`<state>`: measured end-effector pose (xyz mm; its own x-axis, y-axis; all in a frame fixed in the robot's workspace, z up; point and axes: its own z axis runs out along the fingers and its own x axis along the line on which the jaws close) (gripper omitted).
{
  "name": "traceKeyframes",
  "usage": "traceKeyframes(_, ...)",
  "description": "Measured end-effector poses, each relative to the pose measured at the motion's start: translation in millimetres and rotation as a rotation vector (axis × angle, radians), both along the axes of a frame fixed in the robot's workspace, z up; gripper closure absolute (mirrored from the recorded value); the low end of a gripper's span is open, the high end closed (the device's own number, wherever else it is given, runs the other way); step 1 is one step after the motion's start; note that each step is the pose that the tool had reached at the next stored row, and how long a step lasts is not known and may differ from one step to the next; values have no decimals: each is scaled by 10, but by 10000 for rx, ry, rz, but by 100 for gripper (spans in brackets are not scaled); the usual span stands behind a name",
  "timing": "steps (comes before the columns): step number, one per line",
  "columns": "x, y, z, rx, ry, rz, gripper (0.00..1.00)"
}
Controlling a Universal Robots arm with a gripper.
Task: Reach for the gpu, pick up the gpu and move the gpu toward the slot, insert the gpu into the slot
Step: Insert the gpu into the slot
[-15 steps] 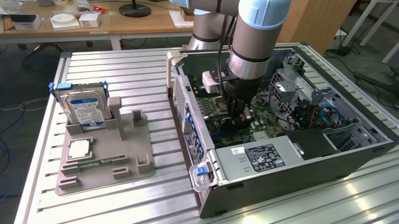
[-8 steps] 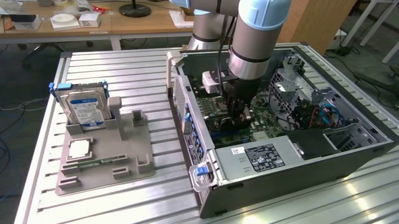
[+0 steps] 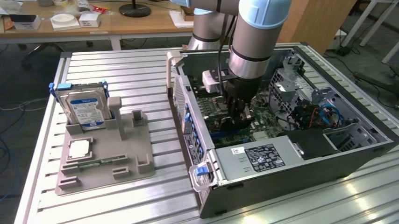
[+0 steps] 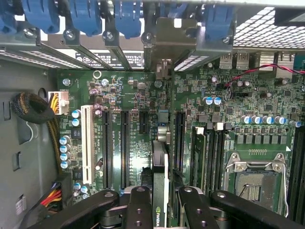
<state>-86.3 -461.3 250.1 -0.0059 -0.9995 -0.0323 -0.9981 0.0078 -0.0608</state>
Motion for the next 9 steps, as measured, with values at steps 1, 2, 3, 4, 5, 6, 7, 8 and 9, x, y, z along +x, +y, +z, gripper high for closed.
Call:
traceKeyframes(1, 0, 0, 0, 0, 0, 0, 74)
traceKeyframes(2, 0, 0, 0, 0, 0, -1, 74)
traceKeyframes(3, -1, -2, 1, -2, 1, -1, 74)
traceKeyframes(4, -2, -7, 1, -3, 1, -3, 74)
traceKeyframes(5, -1, -10, 1, -1, 1, -5, 74)
traceKeyframes(6, -1, -11, 0, -1, 0, -6, 74)
traceKeyframes(7, 0, -12, 0, 0, 1, -5, 74)
traceKeyframes(8, 0, -12, 0, 0, 0, -5, 74)
traceKeyframes(9, 0, -12, 0, 0, 0, -4, 74)
